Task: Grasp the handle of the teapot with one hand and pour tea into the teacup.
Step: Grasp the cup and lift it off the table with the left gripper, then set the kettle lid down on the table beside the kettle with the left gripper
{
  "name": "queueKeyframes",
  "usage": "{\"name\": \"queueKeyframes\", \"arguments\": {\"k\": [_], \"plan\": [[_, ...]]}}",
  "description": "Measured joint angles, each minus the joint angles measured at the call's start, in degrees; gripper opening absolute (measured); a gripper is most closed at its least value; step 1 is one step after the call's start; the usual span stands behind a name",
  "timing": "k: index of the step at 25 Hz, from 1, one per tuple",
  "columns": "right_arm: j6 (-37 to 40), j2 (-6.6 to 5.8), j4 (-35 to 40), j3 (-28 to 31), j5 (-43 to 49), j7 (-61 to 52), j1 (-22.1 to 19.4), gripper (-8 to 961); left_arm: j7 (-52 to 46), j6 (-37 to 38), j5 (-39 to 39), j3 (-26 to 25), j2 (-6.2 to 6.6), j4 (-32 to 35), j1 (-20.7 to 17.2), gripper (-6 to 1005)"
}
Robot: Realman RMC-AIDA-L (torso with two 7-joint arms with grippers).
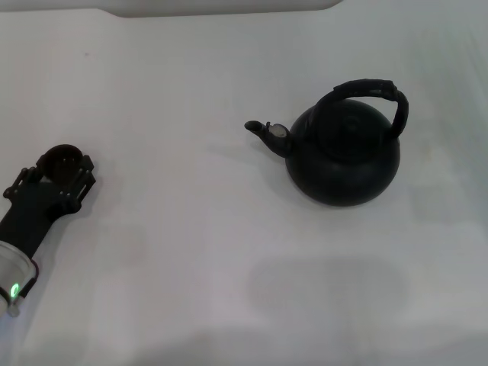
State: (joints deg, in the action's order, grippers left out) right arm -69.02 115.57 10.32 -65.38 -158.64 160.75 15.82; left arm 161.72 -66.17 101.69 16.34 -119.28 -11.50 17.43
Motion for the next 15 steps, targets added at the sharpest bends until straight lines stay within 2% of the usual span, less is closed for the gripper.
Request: {"name": "queueKeyframes", "arguments": {"k": [7, 15], "plan": [[-0.4, 0.0, -0.5, 0.0, 0.0, 0.0, 0.0, 795, -0.2, -1.4, -1.6, 0.0, -0.07, -0.5, 0.1, 703], [-0.5, 0.0, -0.6, 0.0, 0.0, 0.0, 0.0, 794, -0.3, -4.1, -10.8, 0.0, -0.21, -1.2, 2.4, 704]]}}
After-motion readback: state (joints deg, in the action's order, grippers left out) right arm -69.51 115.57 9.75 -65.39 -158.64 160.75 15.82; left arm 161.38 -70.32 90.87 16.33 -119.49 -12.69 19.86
